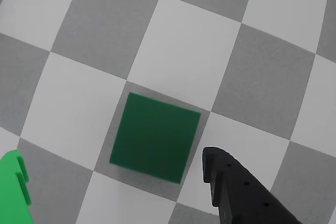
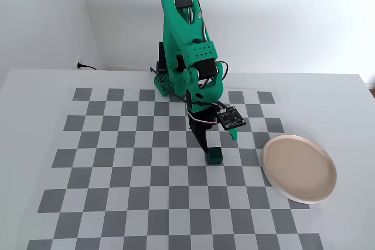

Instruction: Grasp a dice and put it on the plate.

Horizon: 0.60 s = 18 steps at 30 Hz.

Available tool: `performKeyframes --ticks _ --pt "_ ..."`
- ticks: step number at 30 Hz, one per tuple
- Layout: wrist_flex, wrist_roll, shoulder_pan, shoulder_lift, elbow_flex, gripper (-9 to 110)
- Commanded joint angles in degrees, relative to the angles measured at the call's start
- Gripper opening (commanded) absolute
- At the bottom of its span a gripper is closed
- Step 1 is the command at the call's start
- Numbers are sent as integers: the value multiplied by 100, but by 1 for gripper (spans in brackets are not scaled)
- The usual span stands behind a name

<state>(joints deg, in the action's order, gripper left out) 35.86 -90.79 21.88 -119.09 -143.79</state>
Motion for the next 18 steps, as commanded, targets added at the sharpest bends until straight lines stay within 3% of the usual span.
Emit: performKeyframes --ticks 1,18 --pt "-352 53 44 545 712 30" --pt "-835 -149 -149 1934 1151 25"
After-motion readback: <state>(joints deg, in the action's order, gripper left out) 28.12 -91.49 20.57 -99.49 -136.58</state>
